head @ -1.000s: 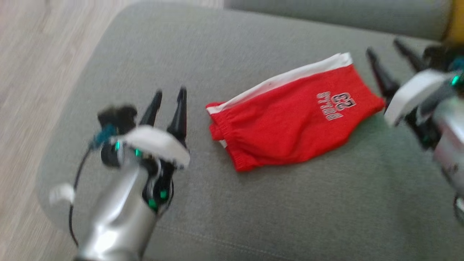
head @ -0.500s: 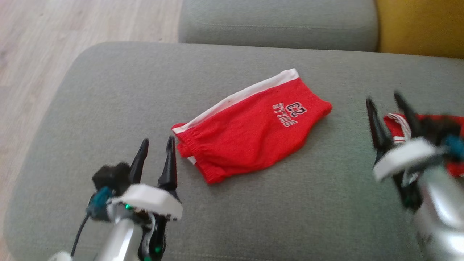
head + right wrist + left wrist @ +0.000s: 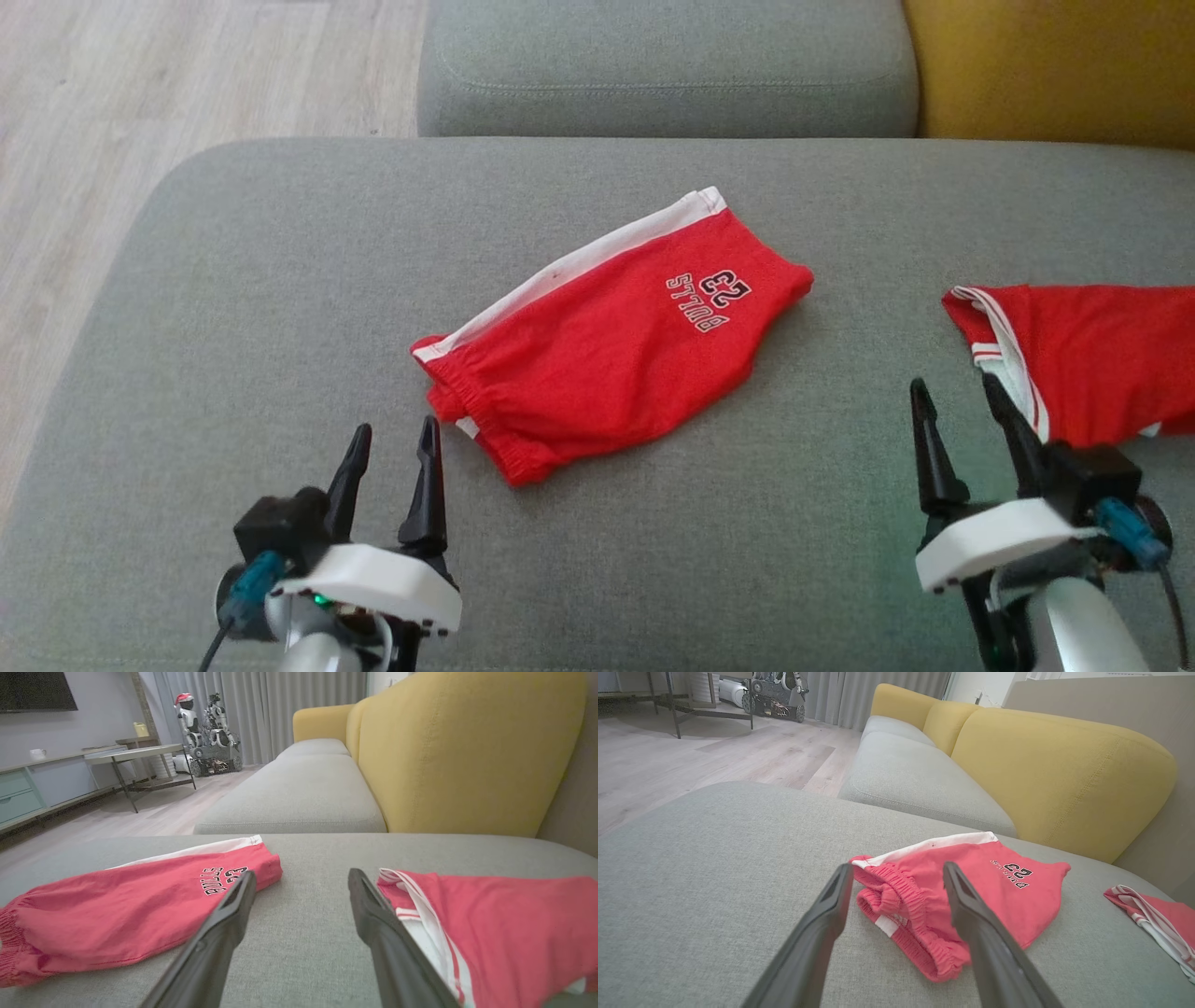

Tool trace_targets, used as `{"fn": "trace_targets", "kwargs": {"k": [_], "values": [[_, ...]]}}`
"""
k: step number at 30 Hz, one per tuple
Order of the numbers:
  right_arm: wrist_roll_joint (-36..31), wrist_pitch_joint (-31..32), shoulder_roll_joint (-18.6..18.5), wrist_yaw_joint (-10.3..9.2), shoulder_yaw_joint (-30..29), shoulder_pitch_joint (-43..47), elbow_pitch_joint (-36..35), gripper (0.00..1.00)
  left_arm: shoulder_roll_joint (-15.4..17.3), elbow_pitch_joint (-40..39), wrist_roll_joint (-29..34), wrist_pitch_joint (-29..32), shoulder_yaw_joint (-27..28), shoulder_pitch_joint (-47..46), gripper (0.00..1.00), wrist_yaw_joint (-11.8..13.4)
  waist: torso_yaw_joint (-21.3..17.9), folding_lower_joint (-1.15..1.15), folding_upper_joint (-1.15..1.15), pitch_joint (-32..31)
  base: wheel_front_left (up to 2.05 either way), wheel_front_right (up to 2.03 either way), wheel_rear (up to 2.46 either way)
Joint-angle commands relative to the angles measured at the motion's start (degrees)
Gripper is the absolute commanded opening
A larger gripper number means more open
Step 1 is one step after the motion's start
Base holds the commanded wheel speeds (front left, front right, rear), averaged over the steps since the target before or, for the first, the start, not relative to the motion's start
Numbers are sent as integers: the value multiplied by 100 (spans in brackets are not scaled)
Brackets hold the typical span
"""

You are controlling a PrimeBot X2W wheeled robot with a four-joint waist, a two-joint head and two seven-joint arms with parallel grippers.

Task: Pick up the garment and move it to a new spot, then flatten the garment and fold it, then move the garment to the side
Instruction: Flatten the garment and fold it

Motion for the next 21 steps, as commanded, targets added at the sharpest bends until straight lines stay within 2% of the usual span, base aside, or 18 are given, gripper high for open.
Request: {"fn": "trace_targets", "kwargs": {"k": [1,11,17,21], "values": [[24,14,7,-5,101,-164,-215,100,-7,-185,4,-70,167,-159,100,16,-2,0,0,-10,0,0,0],[152,337,78,-5,-6,-17,-624,100,-8,-196,-51,-70,29,-171,100,20,119,0,0,38,0,0,0],[1964,1137,106,-5,17,-284,-671,100,-8,-238,-123,-70,-115,-296,100,41,369,0,0,321,0,0,0],[2741,1729,108,-5,-70,-650,-433,100,-8,-225,-184,-70,-230,-393,100,63,596,0,0,565,0,0,0]]}}
